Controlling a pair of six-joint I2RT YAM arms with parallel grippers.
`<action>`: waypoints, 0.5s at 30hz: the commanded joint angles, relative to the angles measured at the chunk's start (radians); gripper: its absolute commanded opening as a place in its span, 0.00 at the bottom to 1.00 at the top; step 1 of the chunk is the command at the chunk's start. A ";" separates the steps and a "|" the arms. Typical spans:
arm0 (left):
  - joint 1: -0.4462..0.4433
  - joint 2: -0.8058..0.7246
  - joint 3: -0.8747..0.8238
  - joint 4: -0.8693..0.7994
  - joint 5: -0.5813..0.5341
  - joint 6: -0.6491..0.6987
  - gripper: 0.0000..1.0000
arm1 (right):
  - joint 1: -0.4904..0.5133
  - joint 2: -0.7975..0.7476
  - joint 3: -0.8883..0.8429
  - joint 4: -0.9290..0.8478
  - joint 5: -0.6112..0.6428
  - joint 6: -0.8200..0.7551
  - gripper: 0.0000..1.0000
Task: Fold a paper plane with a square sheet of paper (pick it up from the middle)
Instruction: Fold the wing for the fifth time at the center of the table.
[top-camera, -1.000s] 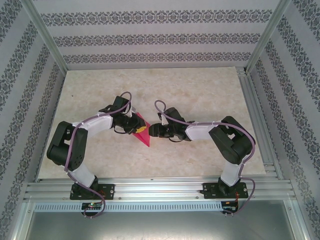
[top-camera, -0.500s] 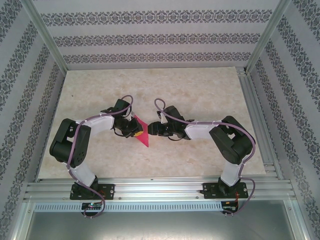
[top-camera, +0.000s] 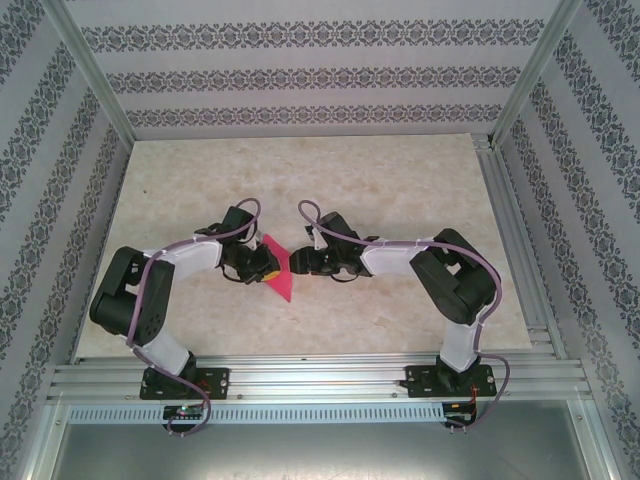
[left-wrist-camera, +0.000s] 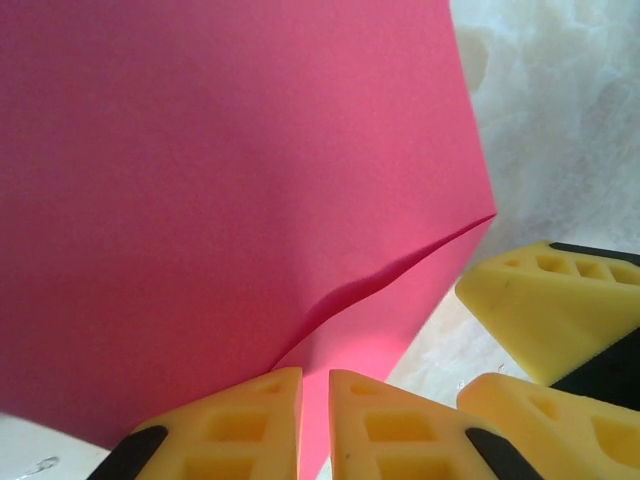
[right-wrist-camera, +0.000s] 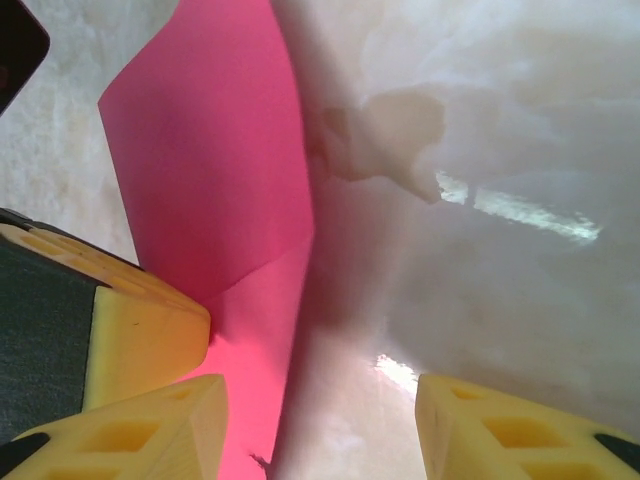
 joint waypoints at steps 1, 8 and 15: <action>0.017 -0.051 -0.016 0.053 0.024 0.013 0.17 | 0.013 0.024 0.035 -0.016 -0.017 -0.025 0.52; 0.036 -0.082 -0.028 0.025 -0.004 0.015 0.09 | 0.018 0.050 0.045 0.020 -0.047 -0.002 0.49; 0.052 -0.057 -0.057 0.027 0.012 0.030 0.07 | 0.024 0.057 0.047 0.017 -0.038 0.006 0.49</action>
